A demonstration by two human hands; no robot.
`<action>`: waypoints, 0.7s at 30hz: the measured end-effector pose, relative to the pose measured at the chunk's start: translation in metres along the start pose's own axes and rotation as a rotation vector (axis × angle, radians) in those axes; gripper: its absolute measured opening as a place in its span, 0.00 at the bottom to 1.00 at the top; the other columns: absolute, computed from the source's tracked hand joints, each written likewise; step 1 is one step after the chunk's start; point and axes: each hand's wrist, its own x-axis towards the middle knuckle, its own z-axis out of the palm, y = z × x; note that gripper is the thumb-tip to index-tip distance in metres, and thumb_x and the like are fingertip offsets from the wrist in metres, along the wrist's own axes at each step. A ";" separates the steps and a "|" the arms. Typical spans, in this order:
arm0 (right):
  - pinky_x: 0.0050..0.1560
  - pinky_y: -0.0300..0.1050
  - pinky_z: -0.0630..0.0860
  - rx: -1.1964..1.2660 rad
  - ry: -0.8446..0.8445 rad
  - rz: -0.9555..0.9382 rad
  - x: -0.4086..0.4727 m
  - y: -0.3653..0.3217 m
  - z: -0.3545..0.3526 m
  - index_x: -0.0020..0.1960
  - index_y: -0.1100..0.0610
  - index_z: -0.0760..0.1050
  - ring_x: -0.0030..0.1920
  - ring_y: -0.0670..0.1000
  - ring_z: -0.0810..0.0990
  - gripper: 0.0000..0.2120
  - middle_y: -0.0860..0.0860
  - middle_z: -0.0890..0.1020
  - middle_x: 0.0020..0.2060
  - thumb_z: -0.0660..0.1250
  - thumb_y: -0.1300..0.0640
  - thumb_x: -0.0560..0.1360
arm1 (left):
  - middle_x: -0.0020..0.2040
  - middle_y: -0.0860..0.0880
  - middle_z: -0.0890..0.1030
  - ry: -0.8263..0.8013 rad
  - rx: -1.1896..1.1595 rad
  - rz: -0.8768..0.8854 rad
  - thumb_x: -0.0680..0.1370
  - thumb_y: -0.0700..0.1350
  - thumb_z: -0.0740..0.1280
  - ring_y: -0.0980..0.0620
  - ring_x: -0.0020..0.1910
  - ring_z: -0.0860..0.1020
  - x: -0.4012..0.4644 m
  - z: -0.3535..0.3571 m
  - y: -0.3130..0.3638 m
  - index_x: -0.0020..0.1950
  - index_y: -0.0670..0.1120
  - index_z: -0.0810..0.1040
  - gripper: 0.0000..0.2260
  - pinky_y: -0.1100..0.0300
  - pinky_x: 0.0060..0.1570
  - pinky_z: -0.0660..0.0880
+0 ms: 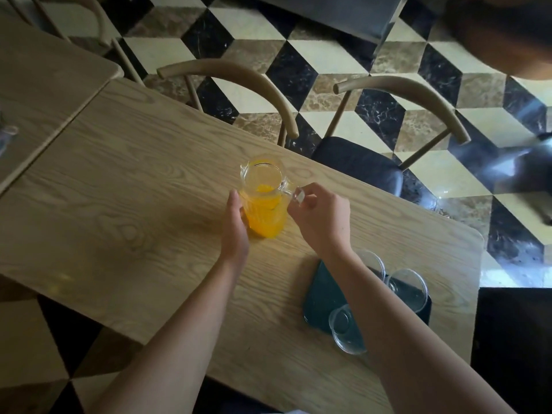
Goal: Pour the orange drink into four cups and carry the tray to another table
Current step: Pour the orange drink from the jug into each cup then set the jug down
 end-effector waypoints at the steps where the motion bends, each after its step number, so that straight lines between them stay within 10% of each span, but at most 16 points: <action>1: 0.36 0.36 0.71 0.013 -0.011 0.012 -0.003 -0.003 -0.001 0.42 0.45 0.78 0.29 0.41 0.74 0.04 0.46 0.83 0.31 0.72 0.53 0.69 | 0.47 0.62 0.75 -0.002 0.007 0.000 0.86 0.55 0.45 0.78 0.35 0.77 -0.002 -0.003 0.000 0.58 0.55 0.70 0.15 0.75 0.36 0.73; 3: 0.34 0.35 0.71 0.042 -0.017 0.030 -0.009 -0.007 -0.005 0.41 0.44 0.78 0.28 0.40 0.75 0.06 0.45 0.84 0.32 0.73 0.54 0.69 | 0.51 0.60 0.78 -0.019 -0.016 -0.002 0.85 0.61 0.47 0.75 0.42 0.80 0.000 -0.011 -0.001 0.65 0.52 0.73 0.21 0.76 0.40 0.75; 7: 0.34 0.37 0.75 0.091 0.002 0.021 -0.023 -0.017 -0.011 0.41 0.46 0.80 0.27 0.42 0.77 0.02 0.44 0.84 0.30 0.72 0.53 0.71 | 0.68 0.52 0.79 -0.074 0.164 0.073 0.73 0.71 0.64 0.55 0.67 0.77 -0.004 -0.031 0.004 0.73 0.51 0.74 0.34 0.46 0.70 0.71; 12: 0.35 0.39 0.73 0.079 0.050 -0.034 -0.034 -0.029 -0.025 0.44 0.47 0.82 0.26 0.42 0.75 0.03 0.45 0.84 0.29 0.71 0.51 0.71 | 0.65 0.52 0.80 -0.253 0.383 0.214 0.63 0.57 0.83 0.52 0.65 0.78 -0.009 -0.040 0.009 0.71 0.56 0.69 0.40 0.45 0.63 0.76; 21: 0.41 0.41 0.79 0.129 0.165 -0.143 -0.054 -0.046 -0.051 0.47 0.47 0.83 0.34 0.40 0.82 0.06 0.43 0.84 0.32 0.69 0.48 0.75 | 0.50 0.55 0.79 0.102 0.482 0.465 0.61 0.57 0.81 0.54 0.49 0.80 -0.035 -0.008 0.021 0.57 0.55 0.69 0.31 0.55 0.47 0.80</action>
